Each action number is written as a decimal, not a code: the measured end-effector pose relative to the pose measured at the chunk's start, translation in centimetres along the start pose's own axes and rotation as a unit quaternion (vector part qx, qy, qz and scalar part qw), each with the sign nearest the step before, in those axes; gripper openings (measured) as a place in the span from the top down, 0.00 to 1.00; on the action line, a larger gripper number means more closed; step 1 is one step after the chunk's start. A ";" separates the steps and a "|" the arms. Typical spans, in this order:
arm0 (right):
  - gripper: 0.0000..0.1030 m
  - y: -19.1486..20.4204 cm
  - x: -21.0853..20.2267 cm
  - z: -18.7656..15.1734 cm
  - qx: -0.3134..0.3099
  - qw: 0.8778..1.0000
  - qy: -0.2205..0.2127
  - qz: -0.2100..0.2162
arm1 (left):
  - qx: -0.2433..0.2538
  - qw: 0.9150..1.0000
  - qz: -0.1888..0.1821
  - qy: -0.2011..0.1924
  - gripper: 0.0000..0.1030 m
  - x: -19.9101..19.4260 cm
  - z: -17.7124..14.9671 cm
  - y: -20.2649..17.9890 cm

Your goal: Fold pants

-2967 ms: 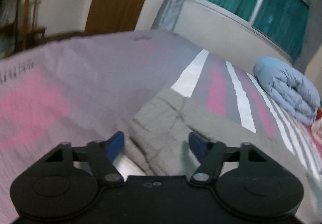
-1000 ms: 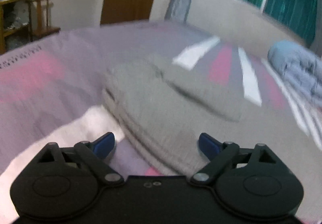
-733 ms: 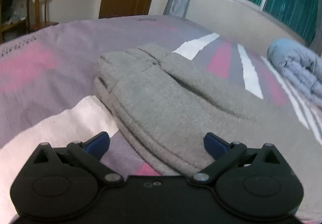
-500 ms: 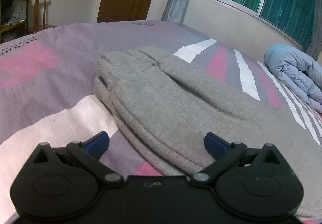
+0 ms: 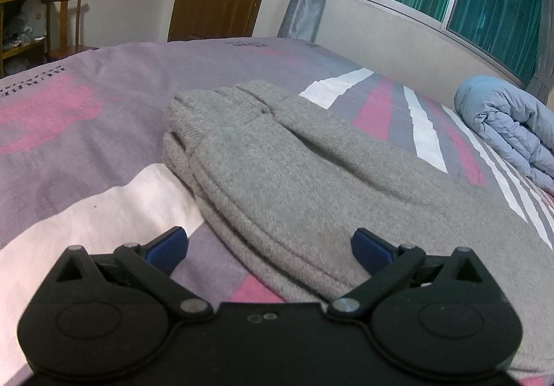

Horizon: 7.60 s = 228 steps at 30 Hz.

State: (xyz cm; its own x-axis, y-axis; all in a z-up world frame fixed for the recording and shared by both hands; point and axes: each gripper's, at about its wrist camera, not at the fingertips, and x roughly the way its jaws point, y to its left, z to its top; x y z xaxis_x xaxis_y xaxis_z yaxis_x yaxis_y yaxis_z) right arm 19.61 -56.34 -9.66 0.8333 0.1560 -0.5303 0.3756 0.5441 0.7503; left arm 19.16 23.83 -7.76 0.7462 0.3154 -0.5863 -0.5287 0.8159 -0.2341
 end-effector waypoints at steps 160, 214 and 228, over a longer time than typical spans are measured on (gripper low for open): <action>0.43 7.1 -7.3 -9.3 -0.048 0.995 -0.082 0.002 | 0.345 0.898 -0.265 -0.057 0.74 -11.2 -12.6 -36.2; 0.84 17.3 0.7 -16.3 -0.164 0.979 0.089 0.086 | -0.043 0.987 -0.153 -0.008 0.17 -4.7 -4.3 -0.7; 0.60 17.0 3.5 -16.9 -0.125 0.976 0.152 0.092 | -0.037 0.990 -0.139 -0.003 0.15 -4.6 -4.3 -1.5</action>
State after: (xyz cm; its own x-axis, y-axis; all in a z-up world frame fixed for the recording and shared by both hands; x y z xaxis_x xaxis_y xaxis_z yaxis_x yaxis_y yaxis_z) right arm 22.00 -32.63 -5.43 0.7035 0.4869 -0.5177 0.0889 0.6625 0.7438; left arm 14.80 19.13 -8.07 0.8694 0.0878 -0.4863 -0.3313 0.8338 -0.4417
